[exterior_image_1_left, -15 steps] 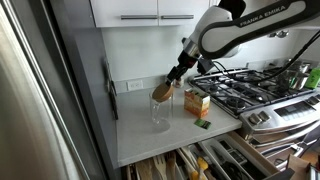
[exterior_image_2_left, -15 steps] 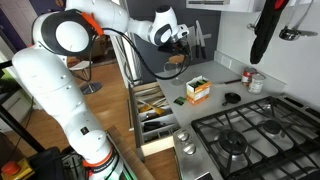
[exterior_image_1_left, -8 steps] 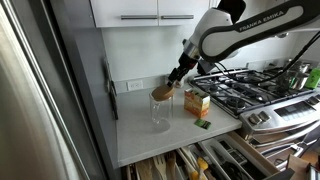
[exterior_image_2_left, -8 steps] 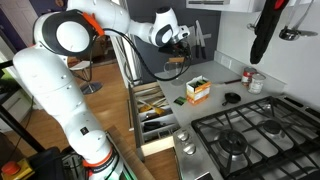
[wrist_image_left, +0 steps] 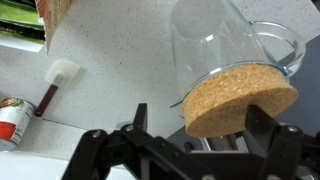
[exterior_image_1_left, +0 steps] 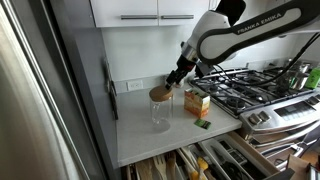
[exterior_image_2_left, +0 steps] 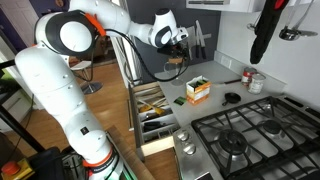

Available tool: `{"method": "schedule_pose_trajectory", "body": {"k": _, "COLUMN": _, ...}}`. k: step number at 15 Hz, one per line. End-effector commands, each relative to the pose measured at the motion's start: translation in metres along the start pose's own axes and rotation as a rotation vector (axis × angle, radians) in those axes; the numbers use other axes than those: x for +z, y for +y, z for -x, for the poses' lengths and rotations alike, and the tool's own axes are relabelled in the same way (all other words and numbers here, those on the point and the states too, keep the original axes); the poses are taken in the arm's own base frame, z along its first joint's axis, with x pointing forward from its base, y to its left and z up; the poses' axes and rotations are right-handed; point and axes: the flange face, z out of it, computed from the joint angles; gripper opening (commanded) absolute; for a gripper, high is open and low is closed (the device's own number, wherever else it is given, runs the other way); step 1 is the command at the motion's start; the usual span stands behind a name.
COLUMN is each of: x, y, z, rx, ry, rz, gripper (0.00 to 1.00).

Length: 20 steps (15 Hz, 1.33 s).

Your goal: Put the brown lid on the transparent jar

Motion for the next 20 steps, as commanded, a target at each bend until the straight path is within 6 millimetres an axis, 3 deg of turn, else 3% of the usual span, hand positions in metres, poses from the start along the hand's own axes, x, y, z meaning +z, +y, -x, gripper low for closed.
{"method": "schedule_pose_trajectory", "body": {"k": 1, "x": 0.008, "y": -0.006, "z": 0.006, "rx": 0.017, "ry": -0.025, "rz": -0.013, "gripper": 1.00}}
{"method": "schedule_pose_trajectory", "body": {"k": 9, "x": -0.013, "y": 0.010, "z": -0.004, "rx": 0.048, "ry": 0.035, "rz": 0.020, "gripper": 1.00}}
{"method": "schedule_pose_trajectory", "body": {"k": 20, "x": 0.015, "y": 0.024, "z": 0.011, "rx": 0.062, "ry": -0.032, "rz": 0.054, "gripper": 1.00}}
